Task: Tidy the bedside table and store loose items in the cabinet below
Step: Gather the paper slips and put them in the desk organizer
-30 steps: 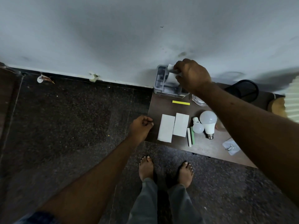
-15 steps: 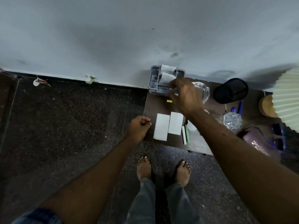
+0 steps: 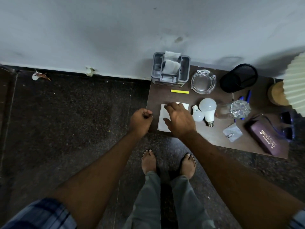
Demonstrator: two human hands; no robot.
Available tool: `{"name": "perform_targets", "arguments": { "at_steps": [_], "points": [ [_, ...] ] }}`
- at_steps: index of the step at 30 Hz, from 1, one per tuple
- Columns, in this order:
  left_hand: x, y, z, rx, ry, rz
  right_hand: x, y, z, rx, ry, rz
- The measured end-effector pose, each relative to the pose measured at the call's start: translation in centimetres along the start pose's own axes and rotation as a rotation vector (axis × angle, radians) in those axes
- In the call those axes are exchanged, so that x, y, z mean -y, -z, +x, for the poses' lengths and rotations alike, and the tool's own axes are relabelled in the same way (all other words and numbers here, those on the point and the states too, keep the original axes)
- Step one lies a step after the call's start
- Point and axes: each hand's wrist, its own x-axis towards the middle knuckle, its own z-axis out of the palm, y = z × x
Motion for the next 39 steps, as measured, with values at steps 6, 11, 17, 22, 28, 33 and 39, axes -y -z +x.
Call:
{"name": "perform_targets", "arguments": {
  "at_steps": [6,11,17,22,28,33,39],
  "points": [
    [0.3,0.4,0.1,-0.028,0.010,-0.006,0.7,-1.9,-0.7,0.077,-0.009,-0.132],
    [0.5,0.9,0.7,-0.034,0.046,-0.035,0.8,-2.6,-0.5,0.091,-0.029,-0.168],
    [1.1,1.1,1.5,-0.048,0.169,-0.157,2.1,-3.0,0.5,0.085,-0.020,-0.141],
    [1.1,1.7,1.8,-0.003,0.207,-0.194,3.7,-3.2,1.6,0.068,0.007,-0.103],
    [1.3,2.3,2.3,0.081,0.223,-0.241,5.0,-3.8,2.4,0.061,0.018,-0.065],
    [1.0,2.3,2.7,0.089,0.211,-0.209,5.3,-4.0,2.8,0.027,0.040,-0.034],
    [0.6,2.6,3.1,0.037,0.167,-0.185,4.9,-4.1,2.8,-0.020,0.042,0.137]
  ]
}}
